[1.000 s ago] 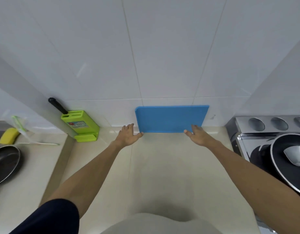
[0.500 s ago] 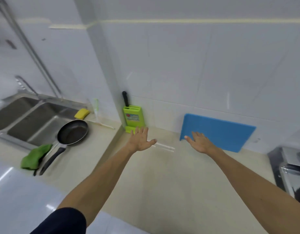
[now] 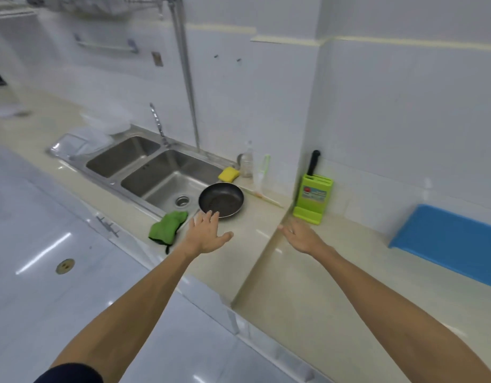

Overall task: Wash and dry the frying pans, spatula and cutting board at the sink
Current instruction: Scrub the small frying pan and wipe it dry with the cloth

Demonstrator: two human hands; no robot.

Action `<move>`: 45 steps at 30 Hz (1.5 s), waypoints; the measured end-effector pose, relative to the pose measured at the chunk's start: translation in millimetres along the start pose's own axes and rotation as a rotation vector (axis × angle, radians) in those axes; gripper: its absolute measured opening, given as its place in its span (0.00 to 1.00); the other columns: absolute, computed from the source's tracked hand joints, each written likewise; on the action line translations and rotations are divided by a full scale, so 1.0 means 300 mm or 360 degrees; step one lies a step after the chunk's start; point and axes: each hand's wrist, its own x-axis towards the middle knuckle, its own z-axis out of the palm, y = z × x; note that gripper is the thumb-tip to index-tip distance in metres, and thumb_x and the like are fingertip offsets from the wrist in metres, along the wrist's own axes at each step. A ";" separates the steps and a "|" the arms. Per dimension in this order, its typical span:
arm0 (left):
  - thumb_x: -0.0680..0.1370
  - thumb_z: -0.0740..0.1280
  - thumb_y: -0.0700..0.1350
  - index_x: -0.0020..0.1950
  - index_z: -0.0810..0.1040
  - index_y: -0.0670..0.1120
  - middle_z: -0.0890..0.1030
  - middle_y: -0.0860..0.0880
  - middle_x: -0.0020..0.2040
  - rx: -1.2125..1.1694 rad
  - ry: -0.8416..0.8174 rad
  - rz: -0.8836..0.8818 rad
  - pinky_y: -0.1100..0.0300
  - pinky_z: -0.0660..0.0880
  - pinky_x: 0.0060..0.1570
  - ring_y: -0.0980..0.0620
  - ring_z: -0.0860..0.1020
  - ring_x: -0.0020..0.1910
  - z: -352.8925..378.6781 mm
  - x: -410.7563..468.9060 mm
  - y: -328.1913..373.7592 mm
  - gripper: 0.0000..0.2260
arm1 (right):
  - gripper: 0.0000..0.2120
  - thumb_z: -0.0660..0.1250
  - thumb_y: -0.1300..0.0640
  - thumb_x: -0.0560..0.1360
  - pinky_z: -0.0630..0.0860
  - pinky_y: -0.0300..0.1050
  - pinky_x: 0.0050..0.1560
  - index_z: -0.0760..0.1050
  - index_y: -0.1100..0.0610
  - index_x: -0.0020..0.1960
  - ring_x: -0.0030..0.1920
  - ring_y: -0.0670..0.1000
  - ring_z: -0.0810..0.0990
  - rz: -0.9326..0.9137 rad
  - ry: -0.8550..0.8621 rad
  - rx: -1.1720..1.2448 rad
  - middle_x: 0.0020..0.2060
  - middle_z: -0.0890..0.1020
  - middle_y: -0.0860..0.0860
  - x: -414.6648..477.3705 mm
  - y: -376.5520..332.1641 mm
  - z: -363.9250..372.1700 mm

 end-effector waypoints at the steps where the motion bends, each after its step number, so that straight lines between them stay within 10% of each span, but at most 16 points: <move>1: 0.73 0.50 0.73 0.80 0.56 0.46 0.58 0.44 0.79 -0.0014 0.0026 -0.0004 0.41 0.54 0.74 0.40 0.55 0.78 -0.012 -0.010 -0.063 0.44 | 0.31 0.55 0.39 0.83 0.66 0.57 0.71 0.66 0.62 0.74 0.74 0.61 0.68 -0.0023 0.0000 0.0031 0.73 0.70 0.61 0.018 -0.065 0.039; 11: 0.79 0.61 0.61 0.77 0.59 0.43 0.71 0.40 0.71 -0.0220 -0.0029 -0.0064 0.46 0.68 0.65 0.39 0.68 0.69 0.017 0.068 -0.410 0.34 | 0.24 0.58 0.46 0.84 0.68 0.52 0.66 0.70 0.63 0.72 0.69 0.62 0.72 -0.0041 -0.0081 0.0192 0.66 0.77 0.62 0.253 -0.463 0.375; 17: 0.78 0.64 0.57 0.57 0.67 0.42 0.76 0.41 0.56 -0.0369 -0.0184 -0.0094 0.49 0.73 0.44 0.40 0.77 0.55 0.135 0.215 -0.449 0.20 | 0.25 0.58 0.47 0.84 0.68 0.52 0.70 0.69 0.61 0.74 0.71 0.60 0.71 0.0049 -0.0097 0.0239 0.69 0.75 0.60 0.409 -0.504 0.505; 26: 0.80 0.64 0.53 0.64 0.68 0.39 0.76 0.38 0.61 -0.0478 -0.0398 -0.0162 0.47 0.74 0.51 0.37 0.77 0.58 0.259 0.350 -0.445 0.21 | 0.20 0.62 0.52 0.83 0.74 0.54 0.60 0.76 0.67 0.64 0.59 0.64 0.79 0.0299 -0.0060 0.0398 0.55 0.83 0.65 0.509 -0.542 0.629; 45: 0.79 0.68 0.53 0.49 0.79 0.39 0.82 0.39 0.41 -0.0753 0.0088 -0.0227 0.55 0.67 0.35 0.37 0.80 0.41 0.070 0.600 -0.659 0.15 | 0.18 0.60 0.52 0.84 0.72 0.52 0.63 0.75 0.60 0.69 0.63 0.59 0.77 0.0267 0.0316 0.0182 0.62 0.79 0.57 0.635 -0.588 0.528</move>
